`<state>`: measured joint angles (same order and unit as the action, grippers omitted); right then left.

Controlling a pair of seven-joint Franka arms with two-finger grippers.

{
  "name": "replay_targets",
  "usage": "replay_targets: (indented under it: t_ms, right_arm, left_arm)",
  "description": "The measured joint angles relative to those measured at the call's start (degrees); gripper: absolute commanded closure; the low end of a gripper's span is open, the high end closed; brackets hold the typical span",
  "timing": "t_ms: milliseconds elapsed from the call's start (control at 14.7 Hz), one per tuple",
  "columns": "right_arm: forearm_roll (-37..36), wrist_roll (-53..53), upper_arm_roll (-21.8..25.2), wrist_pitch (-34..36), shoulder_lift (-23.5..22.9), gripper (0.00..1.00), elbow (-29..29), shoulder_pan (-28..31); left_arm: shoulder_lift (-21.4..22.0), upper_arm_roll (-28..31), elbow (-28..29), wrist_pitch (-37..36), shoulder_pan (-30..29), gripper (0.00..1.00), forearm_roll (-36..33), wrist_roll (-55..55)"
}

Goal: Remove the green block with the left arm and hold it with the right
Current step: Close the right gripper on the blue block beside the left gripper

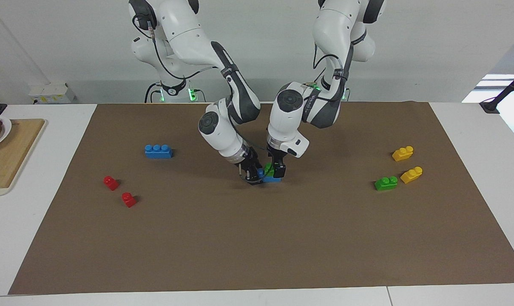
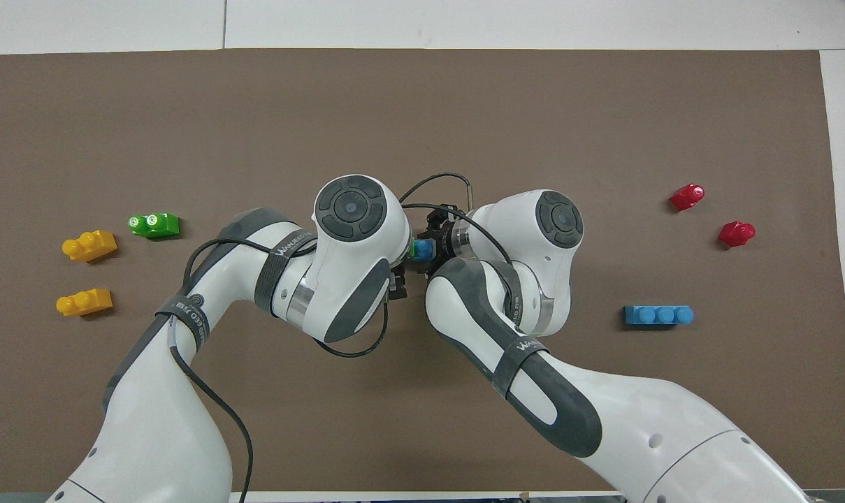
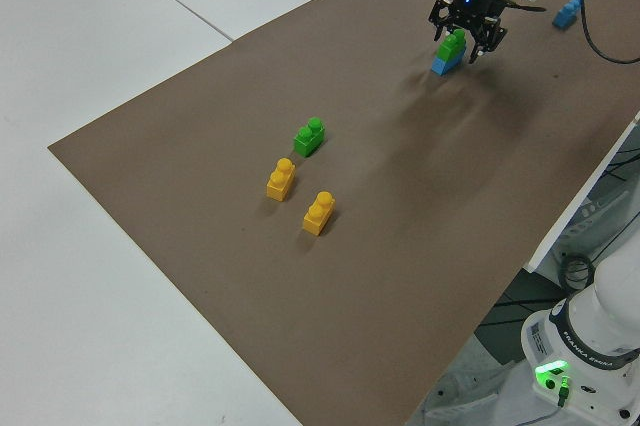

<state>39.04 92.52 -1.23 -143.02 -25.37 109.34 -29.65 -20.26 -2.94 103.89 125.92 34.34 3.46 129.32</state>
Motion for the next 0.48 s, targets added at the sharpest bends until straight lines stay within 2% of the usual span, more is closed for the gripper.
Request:
replay_targets:
  t_ms: [341, 477]
  right_arm:
    - [0.25, 0.00, 0.06, -0.06, 0.00, 1.00, 0.01, 0.00]
    - [0.30, 0.01, 0.08, -0.71, 0.00, 1.00, 0.05, 0.01]
  left_arm:
    - [0.00, 0.00, 0.08, 0.00, 0.05, 0.00, 0.00, 0.01]
    - [0.00, 0.00, 0.10, 0.00, 0.05, 0.04, 0.00, 0.01]
